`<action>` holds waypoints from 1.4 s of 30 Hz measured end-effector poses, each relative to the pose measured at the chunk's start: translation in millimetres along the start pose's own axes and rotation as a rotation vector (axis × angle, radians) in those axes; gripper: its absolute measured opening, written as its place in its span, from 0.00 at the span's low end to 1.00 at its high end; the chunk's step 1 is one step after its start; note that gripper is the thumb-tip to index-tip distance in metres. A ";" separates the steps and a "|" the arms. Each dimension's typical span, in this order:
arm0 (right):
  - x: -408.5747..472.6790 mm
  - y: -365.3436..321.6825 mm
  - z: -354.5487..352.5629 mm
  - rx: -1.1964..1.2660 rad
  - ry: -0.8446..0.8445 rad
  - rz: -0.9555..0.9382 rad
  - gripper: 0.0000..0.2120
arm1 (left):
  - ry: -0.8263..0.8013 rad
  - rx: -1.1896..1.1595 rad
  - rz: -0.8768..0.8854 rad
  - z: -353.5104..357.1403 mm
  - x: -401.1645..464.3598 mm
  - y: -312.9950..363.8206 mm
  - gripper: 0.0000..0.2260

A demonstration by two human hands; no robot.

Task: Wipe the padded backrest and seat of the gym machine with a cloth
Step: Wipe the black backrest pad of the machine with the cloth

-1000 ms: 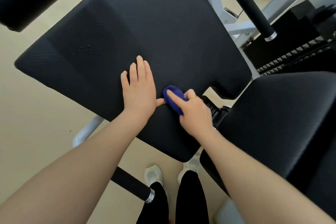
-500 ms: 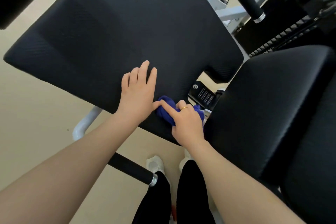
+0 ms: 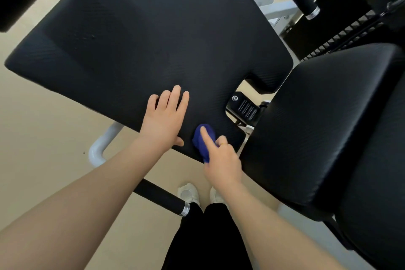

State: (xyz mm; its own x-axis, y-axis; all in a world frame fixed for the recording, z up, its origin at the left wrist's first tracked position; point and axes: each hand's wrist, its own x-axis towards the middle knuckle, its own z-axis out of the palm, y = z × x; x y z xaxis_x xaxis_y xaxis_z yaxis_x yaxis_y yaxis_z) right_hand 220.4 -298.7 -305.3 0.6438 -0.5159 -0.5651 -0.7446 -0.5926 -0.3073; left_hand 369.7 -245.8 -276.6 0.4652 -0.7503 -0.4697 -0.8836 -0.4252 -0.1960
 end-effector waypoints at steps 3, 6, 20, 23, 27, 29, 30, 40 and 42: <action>14.4 2.2 -7.3 0.031 0.097 0.075 0.38 | 0.008 -0.010 -0.008 3.5 -2.4 -1.1 0.52; 52.4 11.2 -23.3 0.167 0.289 0.275 0.37 | 0.016 -0.016 -0.005 5.4 -3.3 -2.7 0.51; 21.9 7.6 -18.1 0.006 0.211 0.066 0.36 | 0.024 -0.011 0.017 5.1 -6.4 -5.6 0.49; 45.4 9.9 -28.7 0.087 0.293 0.347 0.34 | 0.072 -0.014 0.050 10.4 -6.6 -10.0 0.49; 27.5 -17.2 -8.7 0.185 0.209 0.346 0.33 | 0.128 -0.012 0.079 16.1 -5.8 -13.3 0.49; 9.3 -37.6 5.8 0.185 0.185 0.214 0.34 | 0.150 -0.028 0.089 17.6 -4.8 -14.6 0.49; 3.3 -44.8 10.7 0.168 0.169 0.144 0.35 | 0.161 -0.045 0.096 17.7 -5.2 -15.3 0.49; 19.5 -33.2 6.9 0.083 0.233 0.445 0.36 | 0.168 -0.046 0.109 20.6 -6.7 -18.3 0.48; 21.5 -55.3 9.8 0.147 0.234 0.349 0.37 | 0.169 -0.073 0.112 18.8 -7.3 -18.5 0.47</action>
State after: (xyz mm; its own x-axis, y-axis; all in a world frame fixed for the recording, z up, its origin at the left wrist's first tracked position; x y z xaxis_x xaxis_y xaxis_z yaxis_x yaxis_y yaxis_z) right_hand 273.7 -270.9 -307.9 0.3596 -0.8057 -0.4707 -0.9306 -0.2727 -0.2442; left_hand 381.7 -223.0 -285.7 0.3724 -0.8662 -0.3332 -0.9268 -0.3656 -0.0854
